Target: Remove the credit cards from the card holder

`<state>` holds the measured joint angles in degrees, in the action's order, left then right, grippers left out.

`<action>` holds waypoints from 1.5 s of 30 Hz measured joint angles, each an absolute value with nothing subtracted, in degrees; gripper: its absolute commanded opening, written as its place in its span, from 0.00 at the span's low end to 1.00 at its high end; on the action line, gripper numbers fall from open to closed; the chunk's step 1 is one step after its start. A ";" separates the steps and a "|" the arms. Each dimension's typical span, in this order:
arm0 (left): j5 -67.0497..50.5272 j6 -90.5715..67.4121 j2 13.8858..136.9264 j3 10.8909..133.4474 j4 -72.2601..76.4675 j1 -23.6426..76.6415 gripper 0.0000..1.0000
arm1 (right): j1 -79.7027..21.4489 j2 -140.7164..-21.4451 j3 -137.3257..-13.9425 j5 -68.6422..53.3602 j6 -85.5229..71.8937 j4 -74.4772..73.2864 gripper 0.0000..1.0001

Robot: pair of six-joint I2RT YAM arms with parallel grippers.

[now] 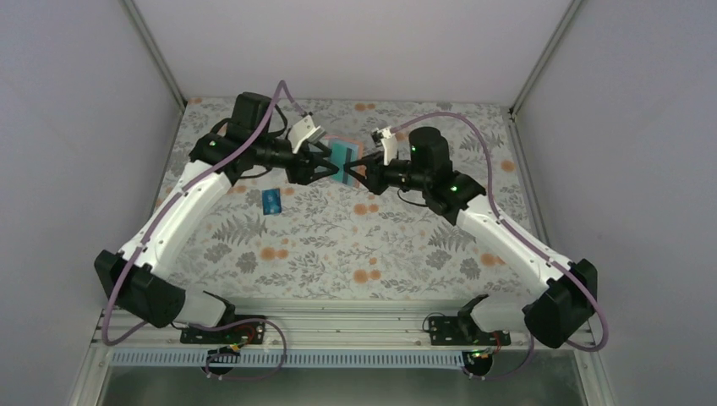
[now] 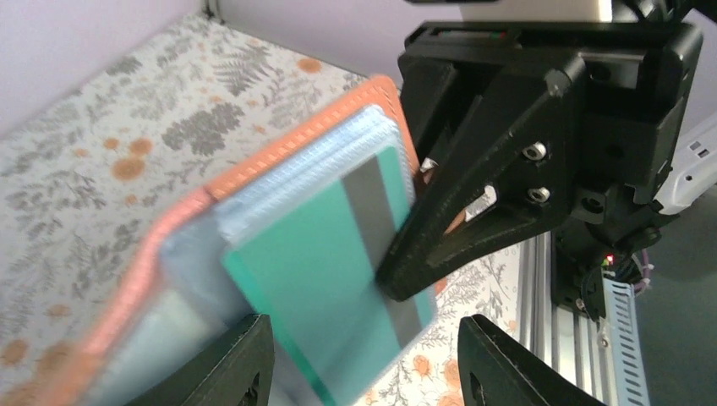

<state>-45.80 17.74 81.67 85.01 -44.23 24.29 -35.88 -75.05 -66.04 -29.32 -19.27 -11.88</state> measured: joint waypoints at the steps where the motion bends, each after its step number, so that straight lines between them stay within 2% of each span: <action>1: -45.52 17.72 80.68 84.93 -44.25 24.27 0.54 | -35.88 -74.35 -65.56 -30.30 -18.76 -11.60 0.04; 8: -47.03 18.15 77.41 84.93 -44.21 24.25 0.43 | -35.99 -70.50 -64.60 -35.20 -15.33 -10.28 0.04; 16: -52.05 20.80 77.19 85.06 -46.41 24.60 0.24 | -35.88 -68.47 -63.94 -38.52 -13.06 -9.91 0.04; 18: -52.25 21.67 76.97 85.17 -47.07 24.60 0.18 | -35.86 -68.45 -63.94 -39.42 -12.69 -9.91 0.04; 20: -52.42 22.41 76.84 85.41 -47.68 24.60 0.04 | -35.83 -68.38 -63.94 -40.23 -12.45 -9.91 0.04; 21: -52.40 22.92 76.79 85.60 -48.07 24.53 0.03 | -35.79 -68.31 -63.94 -40.84 -12.34 -9.91 0.04; 27: -52.66 23.11 76.73 86.80 -49.80 24.34 0.02 | -35.55 -67.83 -63.94 -41.82 -11.31 -9.98 0.10; 41: -55.81 22.72 76.29 87.44 -50.26 24.23 0.02 | -35.55 -65.91 -63.70 -42.35 -8.64 -10.20 0.15; 45: -56.90 22.92 75.77 87.44 -50.48 23.97 0.02 | -35.55 -65.71 -63.70 -43.53 -8.23 -9.87 0.21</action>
<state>-56.90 22.92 75.77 87.44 -50.48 23.97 -35.55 -65.71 -63.70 -43.53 -8.23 -9.87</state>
